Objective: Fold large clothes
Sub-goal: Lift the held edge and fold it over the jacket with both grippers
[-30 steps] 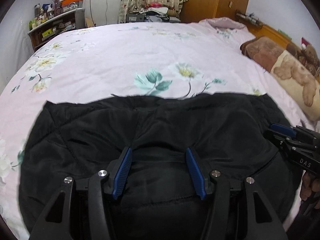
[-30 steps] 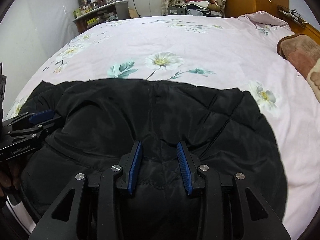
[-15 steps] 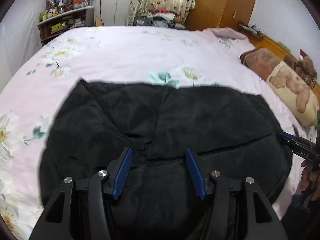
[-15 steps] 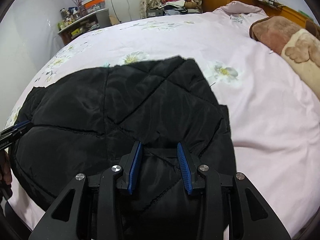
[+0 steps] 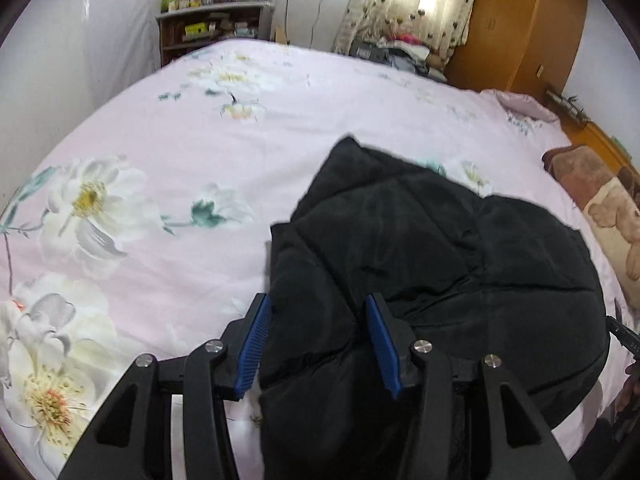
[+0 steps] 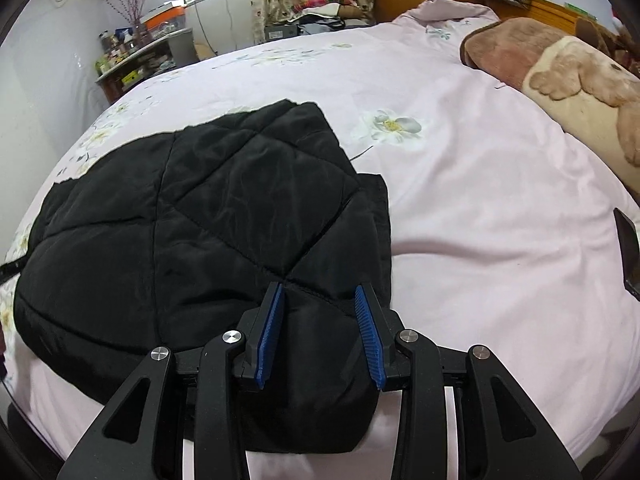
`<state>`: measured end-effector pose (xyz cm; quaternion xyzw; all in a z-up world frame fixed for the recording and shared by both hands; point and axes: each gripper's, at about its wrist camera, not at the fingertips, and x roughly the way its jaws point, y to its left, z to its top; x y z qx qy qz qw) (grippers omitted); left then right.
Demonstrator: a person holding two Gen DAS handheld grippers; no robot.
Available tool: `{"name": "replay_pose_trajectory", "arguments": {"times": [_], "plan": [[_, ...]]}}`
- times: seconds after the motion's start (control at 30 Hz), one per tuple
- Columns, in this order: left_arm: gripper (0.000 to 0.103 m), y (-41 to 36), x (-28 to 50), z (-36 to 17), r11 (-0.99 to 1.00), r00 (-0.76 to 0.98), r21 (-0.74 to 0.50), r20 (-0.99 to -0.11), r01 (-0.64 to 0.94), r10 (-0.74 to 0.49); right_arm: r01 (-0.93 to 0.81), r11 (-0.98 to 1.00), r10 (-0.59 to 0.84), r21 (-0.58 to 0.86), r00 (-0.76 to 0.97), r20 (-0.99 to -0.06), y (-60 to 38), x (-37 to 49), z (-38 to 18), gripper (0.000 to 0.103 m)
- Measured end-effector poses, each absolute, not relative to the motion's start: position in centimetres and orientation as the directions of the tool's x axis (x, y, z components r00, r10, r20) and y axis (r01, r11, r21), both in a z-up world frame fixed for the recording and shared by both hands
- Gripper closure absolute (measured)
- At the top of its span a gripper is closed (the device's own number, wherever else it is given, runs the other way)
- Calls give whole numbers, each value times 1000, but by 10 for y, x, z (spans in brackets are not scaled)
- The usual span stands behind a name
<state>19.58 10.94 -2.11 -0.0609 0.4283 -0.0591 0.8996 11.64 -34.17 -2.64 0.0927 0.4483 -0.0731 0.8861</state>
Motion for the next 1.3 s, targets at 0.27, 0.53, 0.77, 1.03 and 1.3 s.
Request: {"name": "replay_pose_trajectory", "arguments": {"times": [0.27, 0.53, 0.77, 1.03, 1.3], "plan": [[51, 141, 197, -43, 965, 601, -256, -779, -47, -178, 264, 947, -1, 180, 567, -824, -362, 109, -42, 58], [54, 131, 211, -67, 956, 546, -292, -806, -32, -228, 274, 931, 49, 240, 559, -828, -373, 116, -50, 57], [51, 121, 224, -81, 940, 527, -341, -804, -28, -276, 291, 863, 211, 413, 537, -817, -402, 131, -84, 37], [43, 129, 231, -91, 918, 489, -395, -804, -16, -337, 232, 834, 331, 501, 518, -789, -401, 150, -98, 36], [30, 144, 236, -104, 867, 469, -497, -772, -27, -428, 212, 805, 389, 553, 515, -764, -398, 152, -105, 34]]}}
